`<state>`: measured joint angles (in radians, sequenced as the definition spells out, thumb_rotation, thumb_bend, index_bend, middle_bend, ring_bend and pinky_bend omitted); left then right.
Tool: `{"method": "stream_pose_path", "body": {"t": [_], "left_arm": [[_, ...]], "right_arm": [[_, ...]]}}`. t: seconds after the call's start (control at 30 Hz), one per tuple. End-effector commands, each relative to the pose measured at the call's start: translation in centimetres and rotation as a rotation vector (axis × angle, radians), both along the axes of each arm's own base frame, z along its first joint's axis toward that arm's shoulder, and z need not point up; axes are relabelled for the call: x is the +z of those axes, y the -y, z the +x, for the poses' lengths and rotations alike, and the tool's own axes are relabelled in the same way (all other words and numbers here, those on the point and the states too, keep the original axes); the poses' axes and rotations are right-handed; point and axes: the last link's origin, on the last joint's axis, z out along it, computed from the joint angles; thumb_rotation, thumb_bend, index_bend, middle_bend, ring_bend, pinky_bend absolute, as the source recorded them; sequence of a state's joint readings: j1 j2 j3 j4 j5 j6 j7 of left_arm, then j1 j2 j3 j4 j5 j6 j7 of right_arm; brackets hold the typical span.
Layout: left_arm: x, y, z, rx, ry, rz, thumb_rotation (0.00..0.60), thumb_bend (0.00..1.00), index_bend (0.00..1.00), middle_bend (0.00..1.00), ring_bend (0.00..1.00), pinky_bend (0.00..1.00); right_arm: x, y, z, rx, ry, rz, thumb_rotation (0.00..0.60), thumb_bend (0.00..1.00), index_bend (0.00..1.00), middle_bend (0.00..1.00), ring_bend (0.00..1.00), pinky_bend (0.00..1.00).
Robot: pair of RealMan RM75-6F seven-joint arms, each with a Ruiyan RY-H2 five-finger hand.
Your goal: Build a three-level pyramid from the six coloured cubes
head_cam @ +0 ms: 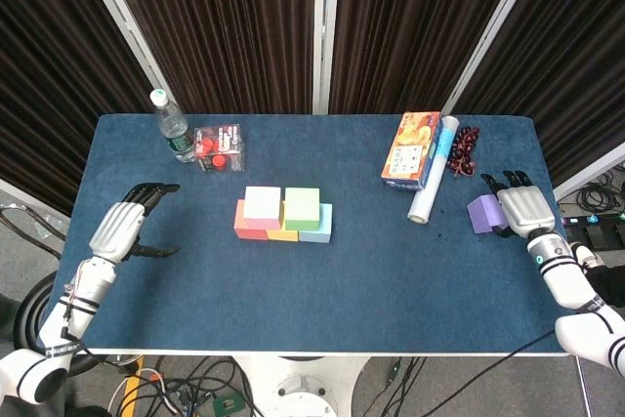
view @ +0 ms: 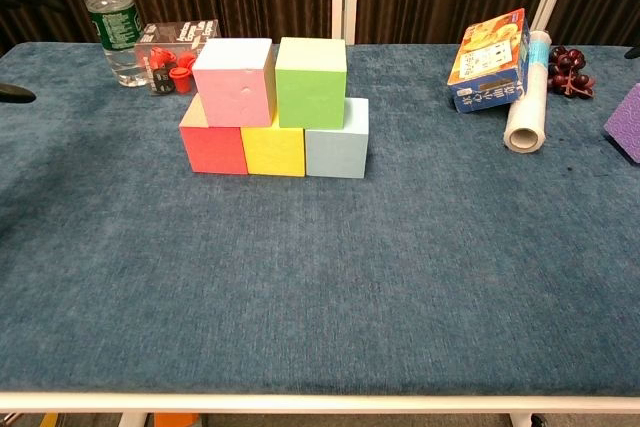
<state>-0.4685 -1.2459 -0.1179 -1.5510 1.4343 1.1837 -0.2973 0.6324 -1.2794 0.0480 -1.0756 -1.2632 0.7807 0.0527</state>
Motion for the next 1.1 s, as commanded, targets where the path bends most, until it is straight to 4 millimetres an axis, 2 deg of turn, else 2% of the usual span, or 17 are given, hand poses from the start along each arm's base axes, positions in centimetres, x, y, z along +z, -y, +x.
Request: {"method": "stream_pose_path", "body": {"t": [0.03,0.17,0.23,0.33,0.53,0.73,0.9,1.1], "left_arm": [[0.1,0.1,-0.2,0.004,0.0,0.003,0.6,0.02,0.15,0.18,0.11,0.11],[0.3,0.2,-0.4,0.007,-0.002,0.007,0.6,0.02,0.15,0.18,0.11,0.11],[0.3,0.3,-0.5,0.009,-0.002,0.007,0.6,0.02,0.15,0.18,0.11,0.11],[0.2,0.4,-0.5,0.007,-0.002,0.006,0.6,0.02,0.15,0.18,0.11,0.11],[0.3,0.4,-0.6,0.004,-0.004,0.005,0.6,0.02,0.15,0.18,0.11,0.11],[0.3,0.5,-1.1,0.008,-0.006,0.002,0.6,0.02,0.15,0.18,0.11,0.11],[0.4,0.3,-1.4,0.008,-0.005,0.005,0.6,0.02,0.15,0.18,0.11,0.11],[0.4,0.4,-1.7,0.008,-0.019,-0.001,0.6,0.02,0.15,0.18,0.11,0.11]], "right_arm": [[1.5,-1.1,2.1,0.062,0.073,-0.008,0.6,0.23,0.0,0.38,0.0,0.0],[2.7,-2.6,5.2,0.108,0.159,0.029,0.6,0.23,0.0,0.38,0.0,0.0],[2.6,-2.9,6.5,0.119,0.182,0.059,0.6,0.23,0.0,0.38,0.0,0.0],[1.6,-3.1,8.5,0.125,0.21,0.116,0.6,0.22,0.0,0.38,0.0,0.0],[-2.2,-2.4,12.0,0.168,0.21,0.212,0.6,0.21,0.0,0.38,0.0,0.0],[-5.4,-0.5,15.2,0.211,0.175,0.233,0.6,0.2,0.0,0.37,0.0,0.0],[-8.1,2.1,18.3,0.216,0.172,0.212,0.6,0.2,0.0,0.36,0.0,0.0],[-10.4,4.7,20.8,0.204,0.145,0.174,0.6,0.19,0.0,0.34,0.0,0.0]]}}
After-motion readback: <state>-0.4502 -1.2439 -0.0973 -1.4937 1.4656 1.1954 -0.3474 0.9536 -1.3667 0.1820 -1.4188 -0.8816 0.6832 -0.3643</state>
